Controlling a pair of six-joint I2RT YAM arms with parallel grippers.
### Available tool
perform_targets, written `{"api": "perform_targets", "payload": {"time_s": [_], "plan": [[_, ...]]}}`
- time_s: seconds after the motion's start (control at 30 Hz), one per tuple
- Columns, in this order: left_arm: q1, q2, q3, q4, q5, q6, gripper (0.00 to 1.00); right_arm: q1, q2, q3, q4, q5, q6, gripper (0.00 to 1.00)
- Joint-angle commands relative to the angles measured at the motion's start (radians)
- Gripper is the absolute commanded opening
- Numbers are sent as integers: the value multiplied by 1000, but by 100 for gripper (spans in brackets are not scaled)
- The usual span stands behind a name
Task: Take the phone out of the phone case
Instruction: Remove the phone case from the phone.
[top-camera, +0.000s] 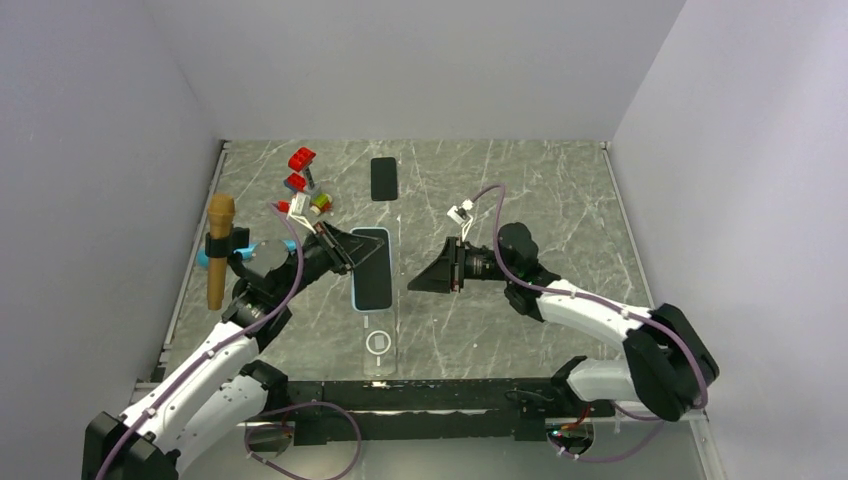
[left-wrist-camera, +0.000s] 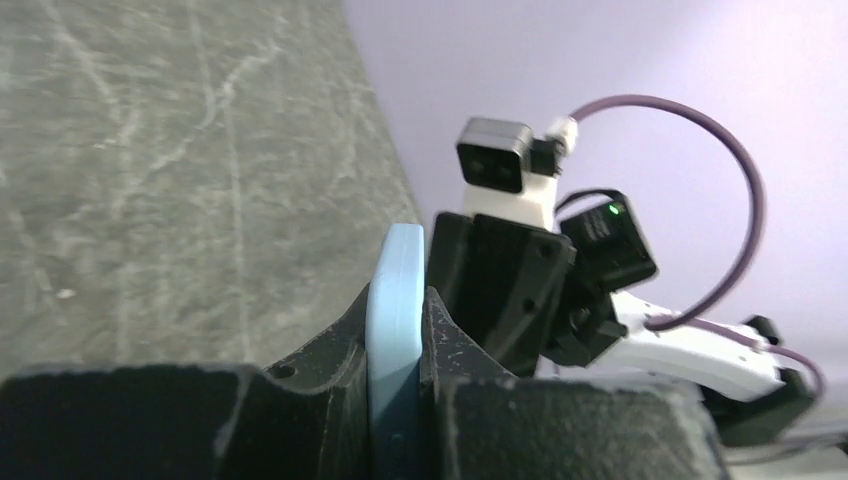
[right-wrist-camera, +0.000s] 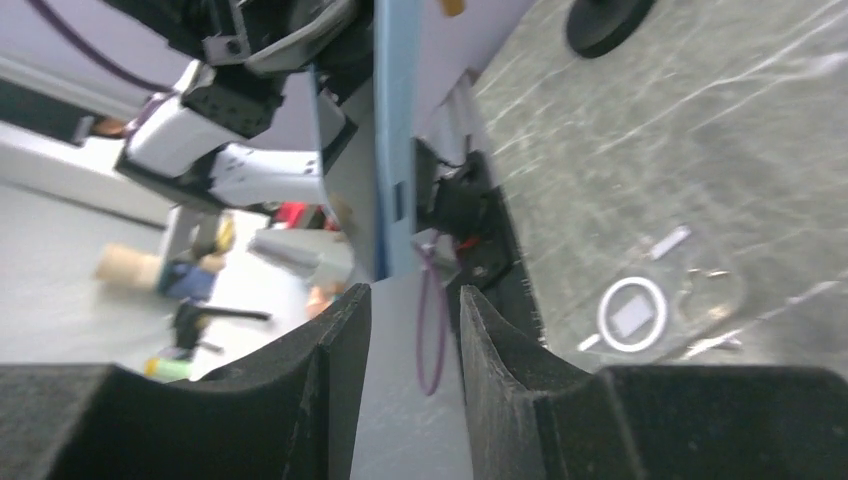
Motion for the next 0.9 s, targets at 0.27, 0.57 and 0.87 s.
{"api": "perform_targets", "payload": {"time_s": [0.27,0.57,0.87], "plan": [[3,34,67,-8,-120,46,0,83,78,-18,347,-35,200,36],[2,37,65,22,-113,34,0,88,102,-2,260,9,166,36],[3,72,57,91,-74,-3,0,123,168,-10,421,6,255,33]]}}
